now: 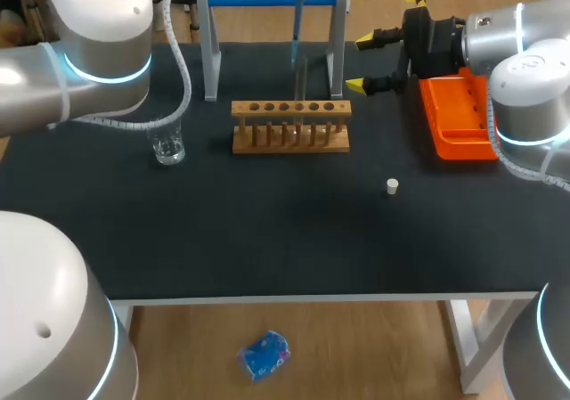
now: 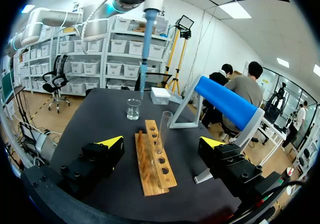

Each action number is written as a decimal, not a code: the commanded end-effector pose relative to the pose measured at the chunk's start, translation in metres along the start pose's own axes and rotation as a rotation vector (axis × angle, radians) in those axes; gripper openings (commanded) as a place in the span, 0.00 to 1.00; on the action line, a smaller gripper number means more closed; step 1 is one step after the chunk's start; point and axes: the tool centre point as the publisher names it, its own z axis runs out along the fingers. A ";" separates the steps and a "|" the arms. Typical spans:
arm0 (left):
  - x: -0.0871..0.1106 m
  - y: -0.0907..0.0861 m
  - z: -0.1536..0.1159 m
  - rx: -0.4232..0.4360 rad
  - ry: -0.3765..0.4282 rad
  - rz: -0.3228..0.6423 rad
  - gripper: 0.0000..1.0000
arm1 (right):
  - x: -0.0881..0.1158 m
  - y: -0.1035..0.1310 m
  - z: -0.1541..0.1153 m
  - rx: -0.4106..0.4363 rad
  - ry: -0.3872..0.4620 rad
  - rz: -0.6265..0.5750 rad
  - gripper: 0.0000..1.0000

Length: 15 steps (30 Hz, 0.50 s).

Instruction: Invert the test tube, pick up the pipette, mount the tip to pipette, aspirate from beaker and dispense into the tube, eject the tip, return the pipette, and cap with the stopper.

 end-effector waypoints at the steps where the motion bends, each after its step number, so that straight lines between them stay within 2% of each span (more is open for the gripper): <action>1: 0.016 -0.002 -0.011 0.029 0.058 0.016 0.00 | 0.001 0.000 0.000 0.000 -0.001 -0.001 1.00; 3: 0.022 -0.002 -0.013 0.026 0.072 0.017 0.00 | 0.001 0.000 0.000 0.000 -0.001 -0.001 1.00; 15: 0.022 -0.002 -0.013 0.026 0.072 0.017 0.00 | 0.001 0.000 0.000 0.000 -0.001 -0.001 1.00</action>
